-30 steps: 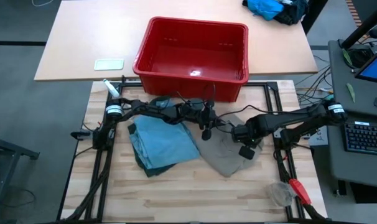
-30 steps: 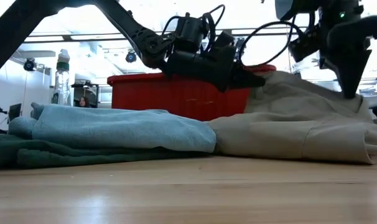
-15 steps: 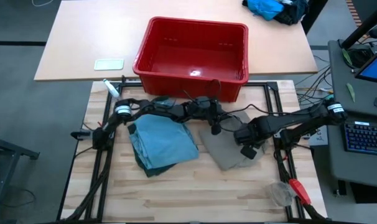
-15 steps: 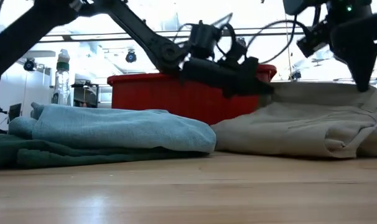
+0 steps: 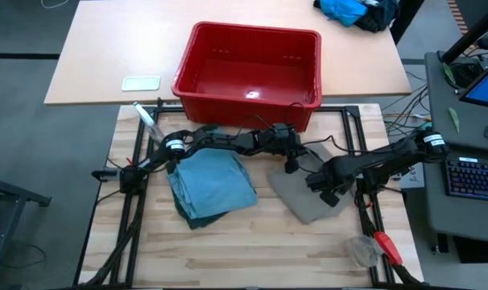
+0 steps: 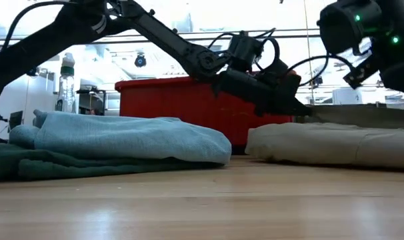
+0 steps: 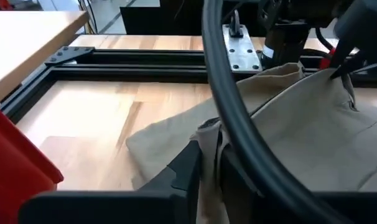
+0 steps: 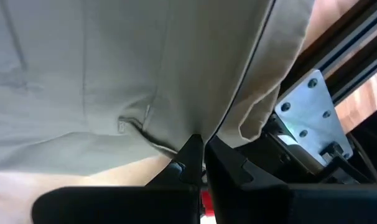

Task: Fold Laundry from Bin
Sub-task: Fold the light brown shorts

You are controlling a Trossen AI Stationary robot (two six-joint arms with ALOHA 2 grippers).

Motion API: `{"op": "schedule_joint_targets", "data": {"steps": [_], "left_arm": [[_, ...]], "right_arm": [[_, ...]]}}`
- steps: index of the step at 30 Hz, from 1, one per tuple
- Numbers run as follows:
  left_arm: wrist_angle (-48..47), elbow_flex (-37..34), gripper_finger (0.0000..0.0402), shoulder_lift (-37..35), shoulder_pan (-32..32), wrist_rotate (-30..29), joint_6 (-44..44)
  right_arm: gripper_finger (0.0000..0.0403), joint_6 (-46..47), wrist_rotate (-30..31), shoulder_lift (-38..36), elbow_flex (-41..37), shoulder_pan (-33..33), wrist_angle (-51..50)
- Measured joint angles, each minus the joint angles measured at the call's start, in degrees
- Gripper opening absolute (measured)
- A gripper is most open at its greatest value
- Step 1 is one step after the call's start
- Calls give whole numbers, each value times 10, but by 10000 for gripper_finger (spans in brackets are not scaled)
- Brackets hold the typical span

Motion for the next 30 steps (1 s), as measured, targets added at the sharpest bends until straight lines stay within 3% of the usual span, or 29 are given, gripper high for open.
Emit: {"op": "schedule_joint_targets", "data": {"steps": [7,15,20,25,30], "left_arm": [[-37,19,72,6,1,-38,13],[-83,26,147,3,5,-51,27],[-184,65,183,0,7,-50,71],[-319,124,188,-4,8,-58,117],[-375,140,170,-12,9,-30,136]], "right_arm": [[10,14,11,0,-24,0,10],[13,35,10,0,-6,0,-16],[13,49,19,0,25,0,-73],[13,49,44,-3,67,0,-105],[26,34,47,-4,97,0,-101]]}}
